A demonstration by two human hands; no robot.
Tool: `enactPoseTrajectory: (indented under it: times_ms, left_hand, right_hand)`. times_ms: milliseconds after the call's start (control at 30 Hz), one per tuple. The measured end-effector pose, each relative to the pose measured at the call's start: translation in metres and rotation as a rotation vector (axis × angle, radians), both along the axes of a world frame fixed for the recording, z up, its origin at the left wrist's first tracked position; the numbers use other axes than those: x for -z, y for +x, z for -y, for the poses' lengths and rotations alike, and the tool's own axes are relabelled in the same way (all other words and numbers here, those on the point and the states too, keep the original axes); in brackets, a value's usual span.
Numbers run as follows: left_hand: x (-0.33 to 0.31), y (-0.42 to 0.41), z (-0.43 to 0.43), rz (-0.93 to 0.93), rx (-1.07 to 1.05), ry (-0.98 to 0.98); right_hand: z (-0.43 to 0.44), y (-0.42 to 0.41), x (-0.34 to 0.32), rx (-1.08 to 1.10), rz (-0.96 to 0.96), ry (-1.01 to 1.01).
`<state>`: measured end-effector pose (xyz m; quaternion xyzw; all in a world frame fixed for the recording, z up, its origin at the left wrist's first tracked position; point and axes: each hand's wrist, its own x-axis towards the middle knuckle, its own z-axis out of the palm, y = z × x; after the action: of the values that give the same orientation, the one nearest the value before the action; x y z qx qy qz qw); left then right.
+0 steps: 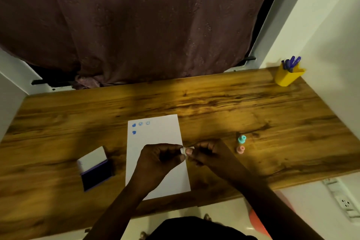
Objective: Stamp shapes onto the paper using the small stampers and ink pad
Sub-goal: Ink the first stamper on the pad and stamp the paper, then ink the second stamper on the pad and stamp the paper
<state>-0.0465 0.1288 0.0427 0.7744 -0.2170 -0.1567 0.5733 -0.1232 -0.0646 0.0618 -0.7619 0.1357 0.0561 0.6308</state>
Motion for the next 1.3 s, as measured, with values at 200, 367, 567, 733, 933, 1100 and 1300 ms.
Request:
enactPoseTrajectory:
  times_ms: [200, 367, 567, 733, 933, 1100, 1300]
  left_hand:
    - [0.013, -0.005, 0.019, -0.045, 0.022, 0.034]
    - [0.023, -0.005, 0.033, -0.112, -0.004, 0.106]
    - [0.024, -0.007, 0.033, -0.087, -0.064, 0.174]
    - [0.022, -0.013, 0.029, -0.03, -0.074, 0.193]
    - [0.022, -0.018, 0.025, -0.012, -0.096, 0.187]
    - [0.026, -0.017, 0.027, -0.042, -0.103, 0.188]
    - [0.027, -0.013, 0.032, -0.05, -0.091, 0.206]
  right_hand:
    - [0.019, -0.006, 0.012, -0.011, -0.018, -0.03]
    - [0.051, 0.007, 0.025, -0.03, -0.039, -0.4]
    - [0.088, 0.056, 0.053, 0.019, -0.064, -0.779]
    - [0.101, 0.083, 0.07, -0.064, -0.14, -0.975]
    - [0.106, 0.095, 0.069, -0.132, -0.187, -1.027]
    - [0.115, 0.089, 0.061, -0.111, -0.188, -0.984]
    - [0.159, 0.063, 0.045, 0.001, -0.288, -1.021]
